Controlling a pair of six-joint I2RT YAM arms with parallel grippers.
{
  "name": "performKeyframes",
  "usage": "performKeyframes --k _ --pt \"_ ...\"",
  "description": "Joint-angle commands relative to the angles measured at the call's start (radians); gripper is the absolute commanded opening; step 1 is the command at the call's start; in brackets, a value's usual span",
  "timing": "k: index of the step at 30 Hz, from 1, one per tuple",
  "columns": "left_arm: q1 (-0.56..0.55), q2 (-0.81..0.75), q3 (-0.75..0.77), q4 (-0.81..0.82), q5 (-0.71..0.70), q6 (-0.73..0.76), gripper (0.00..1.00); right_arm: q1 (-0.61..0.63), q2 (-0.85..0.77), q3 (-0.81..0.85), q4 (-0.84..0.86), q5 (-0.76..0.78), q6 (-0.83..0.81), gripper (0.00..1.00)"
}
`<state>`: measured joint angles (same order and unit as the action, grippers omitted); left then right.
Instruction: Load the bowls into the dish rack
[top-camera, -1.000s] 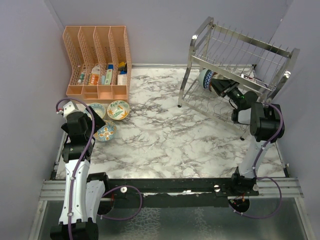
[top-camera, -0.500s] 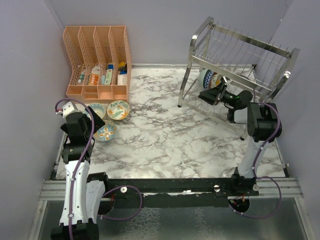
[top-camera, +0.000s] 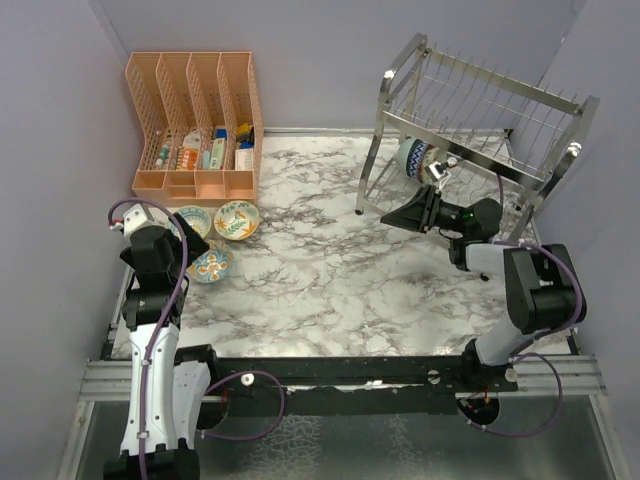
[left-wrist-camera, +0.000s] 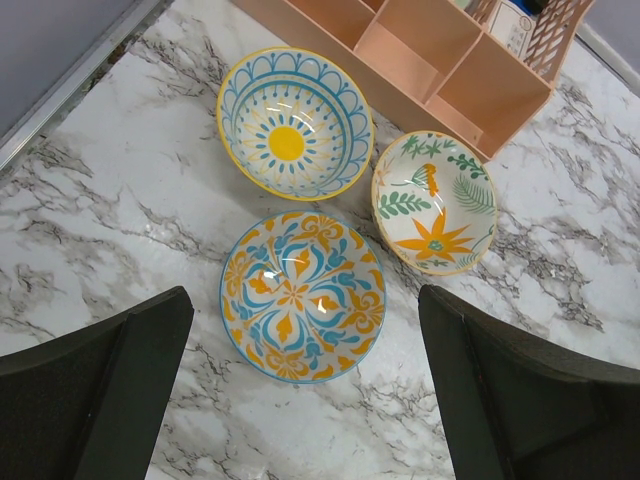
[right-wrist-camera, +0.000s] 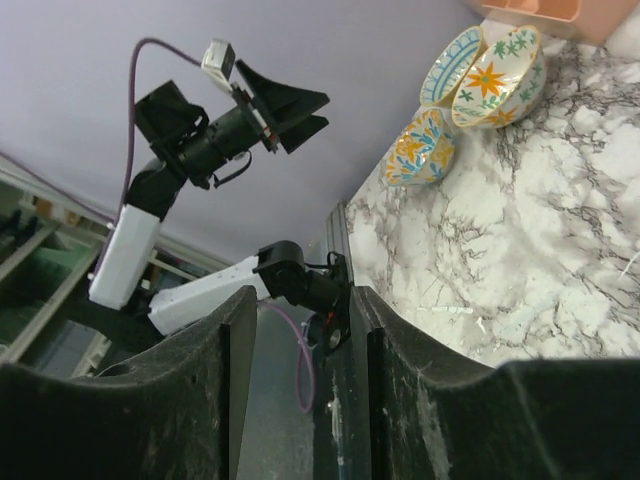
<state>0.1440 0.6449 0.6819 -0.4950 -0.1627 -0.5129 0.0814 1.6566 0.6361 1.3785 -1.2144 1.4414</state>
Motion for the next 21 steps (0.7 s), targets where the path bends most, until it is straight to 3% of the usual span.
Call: performKeyframes --k 1,5,12,21 --pt "0.007 -0.015 -0.004 0.018 0.022 0.007 0.99 0.057 -0.117 -0.043 -0.244 0.007 -0.243 0.43" --pt "0.007 -0.017 -0.005 0.019 0.023 0.006 0.99 0.143 -0.174 -0.060 -0.412 0.045 -0.354 0.44" --pt "0.009 -0.016 -0.005 0.018 0.022 0.007 0.99 0.304 -0.190 -0.109 -0.452 0.122 -0.399 0.44" --pt "0.009 -0.015 -0.005 0.017 0.012 0.004 0.99 0.606 -0.209 0.070 -0.884 0.381 -0.717 0.48"
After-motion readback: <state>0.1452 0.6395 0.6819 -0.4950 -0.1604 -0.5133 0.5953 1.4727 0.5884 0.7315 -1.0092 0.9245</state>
